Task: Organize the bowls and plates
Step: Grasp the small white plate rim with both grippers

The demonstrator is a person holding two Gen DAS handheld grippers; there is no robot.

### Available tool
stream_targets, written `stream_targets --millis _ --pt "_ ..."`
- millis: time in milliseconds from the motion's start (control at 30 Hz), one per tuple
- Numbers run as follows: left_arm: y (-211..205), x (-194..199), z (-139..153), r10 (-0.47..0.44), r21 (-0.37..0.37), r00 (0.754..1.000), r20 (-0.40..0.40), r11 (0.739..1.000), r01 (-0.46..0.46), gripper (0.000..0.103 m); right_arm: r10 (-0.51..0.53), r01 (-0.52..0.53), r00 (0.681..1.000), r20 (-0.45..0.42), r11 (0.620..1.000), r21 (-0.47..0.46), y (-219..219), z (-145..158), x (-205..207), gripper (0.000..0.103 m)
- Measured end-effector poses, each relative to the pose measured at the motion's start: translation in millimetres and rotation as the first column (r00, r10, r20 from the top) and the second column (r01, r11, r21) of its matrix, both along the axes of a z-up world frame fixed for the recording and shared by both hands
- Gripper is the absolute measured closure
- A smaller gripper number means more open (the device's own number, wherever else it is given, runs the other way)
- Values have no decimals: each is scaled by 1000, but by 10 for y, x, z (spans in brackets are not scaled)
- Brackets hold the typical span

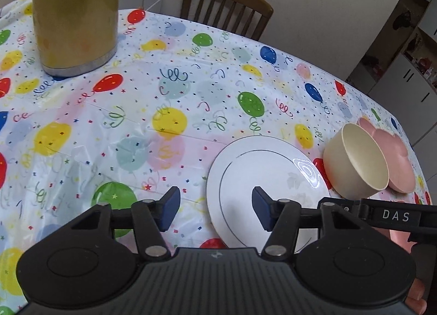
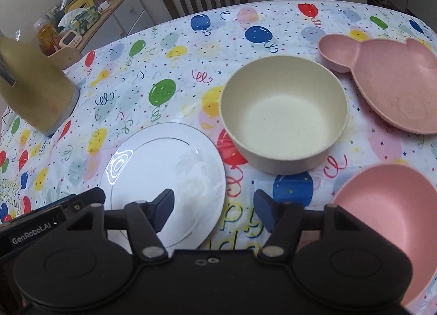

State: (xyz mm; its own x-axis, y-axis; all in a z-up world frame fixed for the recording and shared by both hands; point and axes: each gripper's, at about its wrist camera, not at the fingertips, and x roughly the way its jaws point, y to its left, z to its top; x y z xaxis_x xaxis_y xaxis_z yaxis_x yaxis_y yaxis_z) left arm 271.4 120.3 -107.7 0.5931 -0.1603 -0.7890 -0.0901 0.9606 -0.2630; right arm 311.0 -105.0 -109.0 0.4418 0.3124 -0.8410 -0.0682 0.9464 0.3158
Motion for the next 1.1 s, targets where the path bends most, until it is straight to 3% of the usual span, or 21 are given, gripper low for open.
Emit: stream_targets --millis 167,333,467,700,867,1100 --pt "-7 38 -49 -17 4 1000 1 1000 17 56 45 -45 999 0 999 -7 37 -29 11 57" --pt "-17 73 -78 -25 -1 1000 -1 1000 25 58 131 -129 990 55 991 -43 130 22 -40 59" --pt "0 116 -124 -27 -17 999 -17 999 27 69 119 -118 993 25 992 -38 120 -50 38 64" --pt "35 208 -175 -26 -41 999 -33 999 25 75 75 -75 997 -21 997 -4 16 -137 189 74" --pt "84 258 -208 -13 -58 999 -44 998 11 85 63 -61 997 -39 997 35 -54 -179 245 89" --pt "136 258 -224 -10 -83 999 -52 997 6 88 66 -64 997 -42 997 50 -68 -189 265 91"
